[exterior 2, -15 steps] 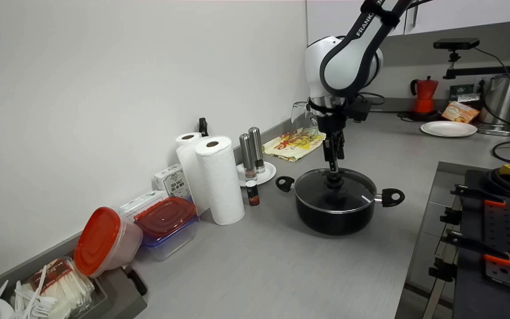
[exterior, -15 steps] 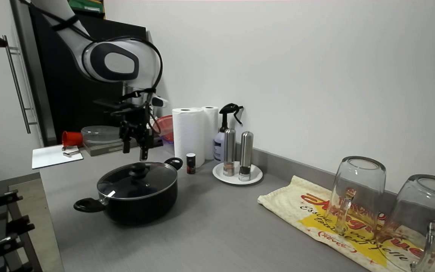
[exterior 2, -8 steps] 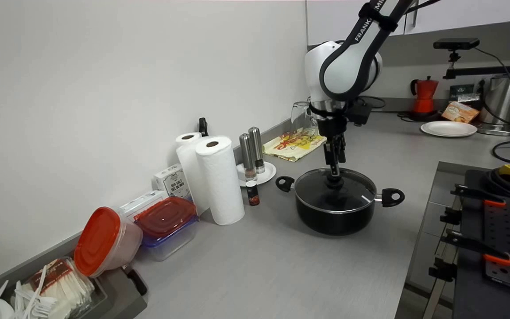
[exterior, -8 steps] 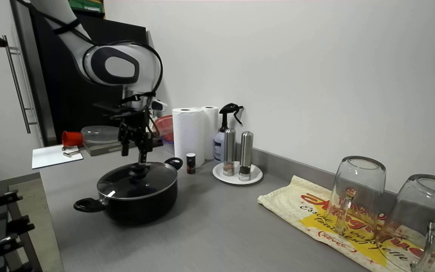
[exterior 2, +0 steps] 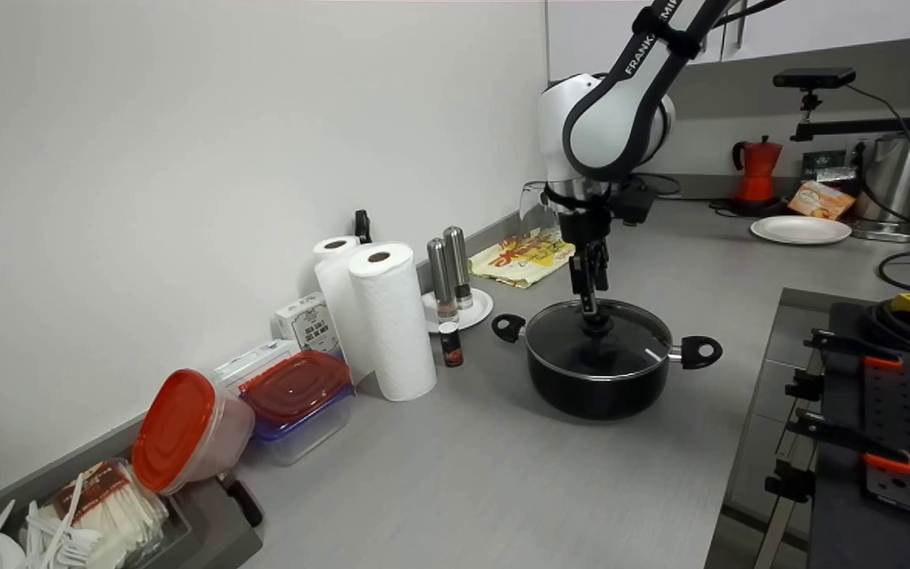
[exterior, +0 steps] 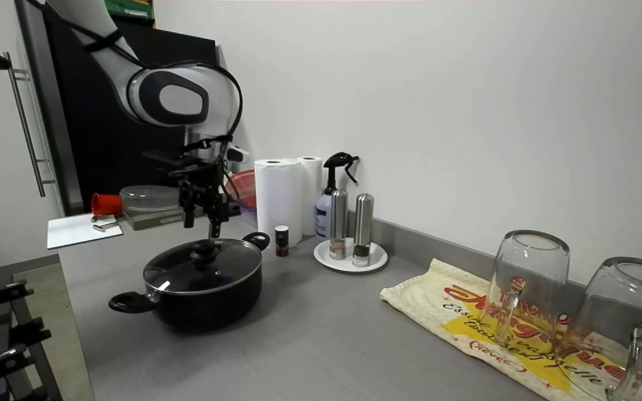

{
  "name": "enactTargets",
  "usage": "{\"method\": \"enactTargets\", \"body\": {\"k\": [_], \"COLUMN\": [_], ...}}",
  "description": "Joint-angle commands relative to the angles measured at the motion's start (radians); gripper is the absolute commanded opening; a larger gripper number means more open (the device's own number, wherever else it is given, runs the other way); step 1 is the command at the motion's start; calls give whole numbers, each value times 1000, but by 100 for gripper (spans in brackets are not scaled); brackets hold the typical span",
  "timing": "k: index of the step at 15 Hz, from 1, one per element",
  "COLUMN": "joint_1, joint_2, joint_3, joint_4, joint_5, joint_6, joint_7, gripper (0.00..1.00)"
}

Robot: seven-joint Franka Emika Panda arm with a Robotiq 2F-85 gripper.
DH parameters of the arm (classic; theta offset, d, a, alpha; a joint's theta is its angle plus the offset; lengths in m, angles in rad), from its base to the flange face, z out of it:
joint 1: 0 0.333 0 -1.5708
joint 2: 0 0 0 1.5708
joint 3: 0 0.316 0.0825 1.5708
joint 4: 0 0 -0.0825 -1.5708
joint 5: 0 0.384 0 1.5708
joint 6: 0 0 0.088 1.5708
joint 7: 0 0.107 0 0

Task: Take the lid off the pot and put it on the counter

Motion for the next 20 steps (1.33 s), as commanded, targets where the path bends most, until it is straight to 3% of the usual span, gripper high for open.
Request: {"method": "enactTargets", "body": {"k": [1, 6, 7, 8, 15, 20], "joint_1": [-11, -22, -23, -24, -29, -32], "joint_2": [41, 68, 70, 70, 72, 63], "joint_3": [8, 8, 8, 9, 13, 14], "joint_4": [25, 29, 31, 33, 44, 40], "joint_5": [20, 21, 20, 19, 26, 32], "joint_6": [17, 12, 12, 11, 9, 7], "joint_7": [-23, -27, -27, -30, -44, -53], "gripper": [100, 100, 93, 74, 24, 24]}}
